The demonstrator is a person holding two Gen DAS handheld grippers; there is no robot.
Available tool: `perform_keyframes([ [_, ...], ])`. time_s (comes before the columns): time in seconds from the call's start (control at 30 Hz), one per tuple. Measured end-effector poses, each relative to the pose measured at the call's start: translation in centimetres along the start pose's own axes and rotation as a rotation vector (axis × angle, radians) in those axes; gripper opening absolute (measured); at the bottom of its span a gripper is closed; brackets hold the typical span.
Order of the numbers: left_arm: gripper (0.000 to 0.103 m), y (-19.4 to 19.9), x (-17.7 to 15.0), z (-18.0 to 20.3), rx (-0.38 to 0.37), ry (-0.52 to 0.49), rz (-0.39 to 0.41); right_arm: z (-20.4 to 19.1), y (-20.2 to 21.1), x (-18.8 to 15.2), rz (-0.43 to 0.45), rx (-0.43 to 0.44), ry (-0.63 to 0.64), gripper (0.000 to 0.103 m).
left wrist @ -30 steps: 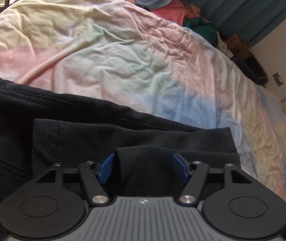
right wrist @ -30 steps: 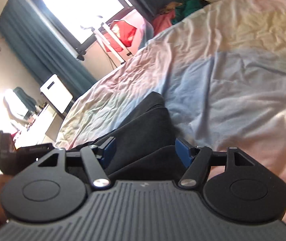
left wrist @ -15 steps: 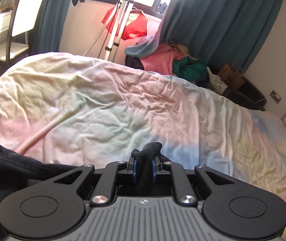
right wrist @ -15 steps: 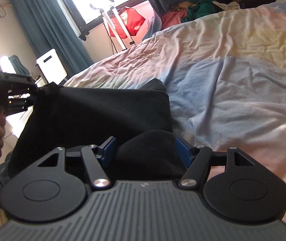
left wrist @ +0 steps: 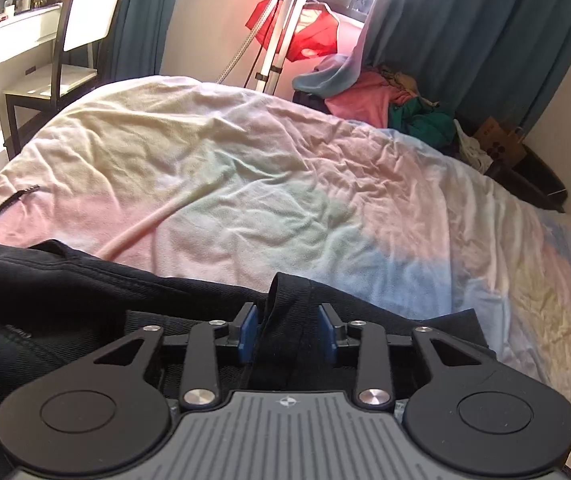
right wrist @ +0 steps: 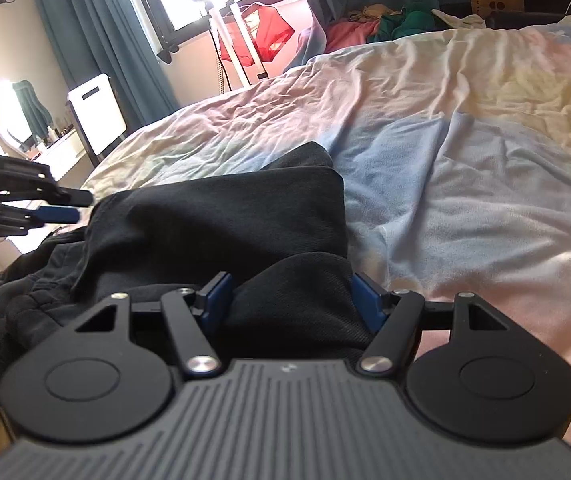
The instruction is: Fold clothes
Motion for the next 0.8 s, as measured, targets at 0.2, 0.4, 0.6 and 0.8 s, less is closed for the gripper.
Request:
perform_keyframes([
  [0.2,0.091,11.6,-3.6,-8.0,0.181,0.075,0.054,-0.2,0.1,-0.2,-0.001,-0.013,0.020,0.069],
  [0.4,0.097,17.6,-11.1,-17.7,0.067,0.580,-0.042,-1.0,1.6,-0.5,0.013,-0.035,0.068,0.068],
  [0.6,0.096,17.4,-16.1,-23.6,-0.027,0.910,-0.052,-3.0,3.4,-1.6,0.006,-0.063,0.195,0.068],
  [0.8,0.074,14.6,-16.8,-27.2,-0.026,1.015,0.011,-4.7,3.8,-2.5,-0.007,-0.049,0.279,0.067],
])
Point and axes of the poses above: each gripper's, at about its wrist camera, not at the fingertips, and y roughly against the way its jaws point, z to its right, x to its top, the point moved 9 cm from there along -y, roughly the way its jaws point, and after that the axes turned 4 degrees about -y, right-handed, at the moved point
